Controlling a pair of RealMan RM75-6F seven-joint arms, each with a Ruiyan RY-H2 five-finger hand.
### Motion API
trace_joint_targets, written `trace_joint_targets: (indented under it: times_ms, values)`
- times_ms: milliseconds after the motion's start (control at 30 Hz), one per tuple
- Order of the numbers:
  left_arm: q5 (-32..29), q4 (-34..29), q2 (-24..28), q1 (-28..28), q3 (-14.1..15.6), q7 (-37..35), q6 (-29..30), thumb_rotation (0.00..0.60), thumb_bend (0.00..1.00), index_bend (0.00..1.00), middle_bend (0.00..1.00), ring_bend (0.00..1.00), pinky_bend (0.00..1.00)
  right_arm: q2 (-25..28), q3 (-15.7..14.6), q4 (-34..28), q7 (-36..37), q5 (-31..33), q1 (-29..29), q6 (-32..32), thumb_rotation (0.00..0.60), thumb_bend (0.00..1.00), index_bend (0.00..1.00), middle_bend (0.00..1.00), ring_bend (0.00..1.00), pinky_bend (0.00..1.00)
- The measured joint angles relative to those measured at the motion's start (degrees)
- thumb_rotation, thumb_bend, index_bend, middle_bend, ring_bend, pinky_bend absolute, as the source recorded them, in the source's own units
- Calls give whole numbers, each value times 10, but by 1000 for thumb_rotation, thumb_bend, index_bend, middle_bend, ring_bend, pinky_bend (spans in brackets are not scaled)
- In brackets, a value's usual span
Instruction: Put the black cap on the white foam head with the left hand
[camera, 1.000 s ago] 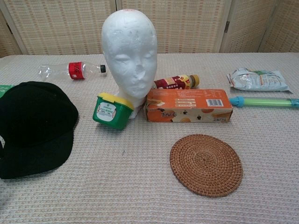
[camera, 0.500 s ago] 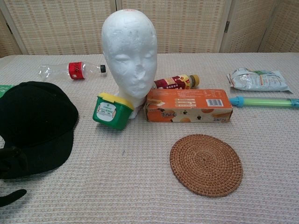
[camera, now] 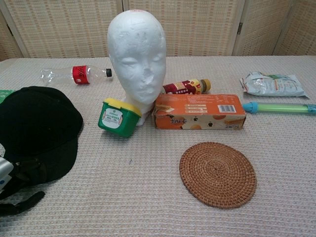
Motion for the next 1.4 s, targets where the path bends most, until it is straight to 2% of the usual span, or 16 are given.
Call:
trace_joint_targets:
  times_ms: [533, 867, 1167, 1400]
  values:
    - [-40, 31, 6, -16, -11, -1, -12, 600, 329, 528, 1000, 994, 1000, 5, -6, -6, 0, 1, 6, -16, 600, 102, 0, 0, 0, 0]
    - [-67, 28, 18, -32, -30, -16, 4, 600, 422, 656, 1000, 993, 1000, 9, -12, -9, 5, -7, 7, -17, 600, 102, 0, 0, 0, 0]
    - [-100, 21, 47, -87, -69, -26, 45, 600, 468, 660, 1000, 993, 1000, 11, -14, -9, 10, -11, 6, -15, 600, 102, 0, 0, 0, 0]
    - [-136, 0, 101, -168, -123, -25, 88, 600, 478, 665, 1000, 994, 1000, 11, -16, -9, 9, -14, 5, -13, 600, 103, 0, 0, 0, 0]
